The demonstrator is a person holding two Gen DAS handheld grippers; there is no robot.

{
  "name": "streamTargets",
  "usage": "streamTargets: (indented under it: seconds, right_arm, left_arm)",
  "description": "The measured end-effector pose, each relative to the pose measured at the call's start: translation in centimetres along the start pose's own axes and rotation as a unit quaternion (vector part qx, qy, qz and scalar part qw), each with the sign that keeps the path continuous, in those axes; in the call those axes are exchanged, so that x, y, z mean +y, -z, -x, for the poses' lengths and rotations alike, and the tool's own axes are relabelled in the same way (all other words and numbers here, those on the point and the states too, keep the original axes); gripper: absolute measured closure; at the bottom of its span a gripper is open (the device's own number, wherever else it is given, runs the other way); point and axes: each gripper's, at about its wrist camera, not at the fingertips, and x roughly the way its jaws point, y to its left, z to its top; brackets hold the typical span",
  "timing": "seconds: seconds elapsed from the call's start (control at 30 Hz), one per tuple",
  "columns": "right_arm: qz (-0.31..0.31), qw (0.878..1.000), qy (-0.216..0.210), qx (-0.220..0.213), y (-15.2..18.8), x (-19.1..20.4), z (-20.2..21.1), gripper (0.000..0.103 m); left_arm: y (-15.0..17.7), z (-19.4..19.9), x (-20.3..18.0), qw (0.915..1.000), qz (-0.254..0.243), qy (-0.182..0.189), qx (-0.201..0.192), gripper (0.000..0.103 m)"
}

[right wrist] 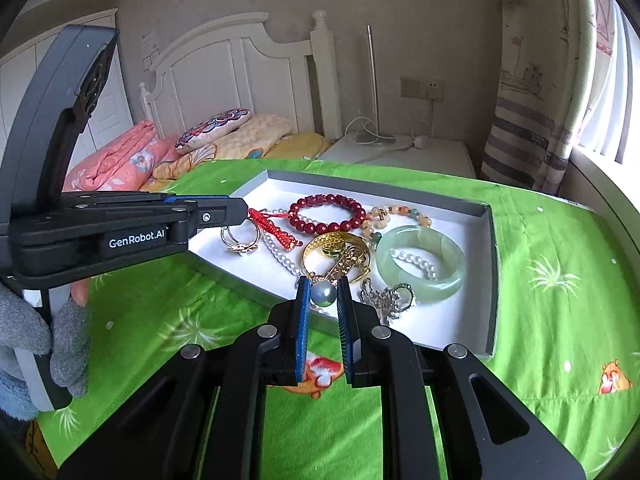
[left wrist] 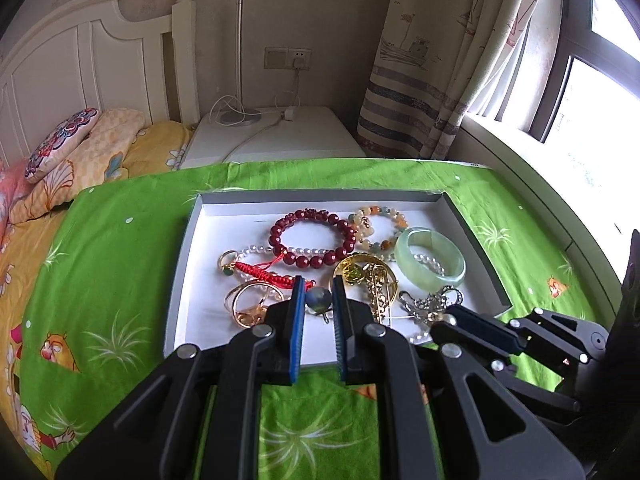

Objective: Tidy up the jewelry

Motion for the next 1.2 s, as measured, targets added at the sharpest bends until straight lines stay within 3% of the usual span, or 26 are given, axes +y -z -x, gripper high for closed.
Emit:
streamTargets:
  seconds: [0.27, 0.3, 0.4, 0.43, 0.5, 0.6, 0.7, 0.73, 0.83, 0.93, 1.0, 1.1, 1.2]
  right_arm:
    - [0.003, 1.0, 0.001, 0.009, -1.2, 0.0, -2.9, 0.088]
    - [0.0, 1.0, 0.0, 0.011, -1.3, 0.0, -3.2, 0.088]
    - [-0.02, 1.0, -0.009, 0.002, -1.6, -0.6, -3.4, 0.087]
    - [-0.025, 1.0, -0.009, -0.004, -1.6, -0.9, -3.2, 0.085]
    - [-0.036, 0.999, -0.01, -0.014, -1.5, -1.5, -2.8, 0.079]
    - [-0.052, 0.998, -0.012, -0.032, -1.4, -2.4, -1.9, 0.06]
    - [-0.067, 0.996, -0.01, -0.051, -1.2, -3.0, -0.5, 0.057]
    - [-0.071, 0.996, -0.007, -0.06, -1.2, -3.1, 0.2, 0.05]
    - [-0.078, 0.992, 0.003, -0.1, -0.9, -3.1, 2.8, 0.027]
    - [-0.065, 0.989, 0.035, -0.13, 0.0, -2.2, 5.1, 0.016]
    - [-0.051, 0.987, 0.061, -0.137, 0.8, -1.4, 5.9, 0.016]
    - [-0.057, 0.987, 0.095, -0.113, 1.6, -0.9, 5.8, 0.016]
    - [-0.071, 0.986, 0.113, -0.096, 2.4, -0.6, 5.2, 0.016]
  left_arm:
    - [-0.6, -2.5, -0.3, 0.9995, 0.03, 0.008, 0.003, 0.09]
    - [-0.7, -2.6, -0.2, 0.9993, 0.035, 0.011, 0.0, 0.084]
    - [-0.6, -2.0, 0.4, 0.9986, 0.049, -0.003, -0.022, 0.047]
    - [-0.5, -1.6, 0.6, 0.9981, 0.052, -0.009, -0.033, 0.039]
    - [-0.5, -0.8, 1.0, 0.9974, 0.055, -0.014, -0.045, 0.036]
    - [-0.5, 0.7, 1.5, 0.9954, 0.055, -0.037, -0.068, 0.021]
    - [-0.4, 3.0, 1.7, 0.9902, 0.052, -0.069, -0.11, 0.008]
    - [-0.3, 3.8, 1.7, 0.9884, 0.05, -0.076, -0.122, 0.003]
    - [0.5, 6.2, 1.5, 0.9819, 0.049, -0.099, -0.154, 0.003]
    - [2.3, 7.7, 1.4, 0.9775, 0.058, -0.132, -0.154, 0.003]
    - [3.8, 8.0, 1.0, 0.9751, 0.058, -0.151, -0.152, 0.002]
    - [6.0, 7.8, 0.3, 0.9743, 0.039, -0.165, -0.148, 0.002]
    - [7.3, 6.7, 0.2, 0.9787, 0.027, -0.153, -0.135, 0.002]
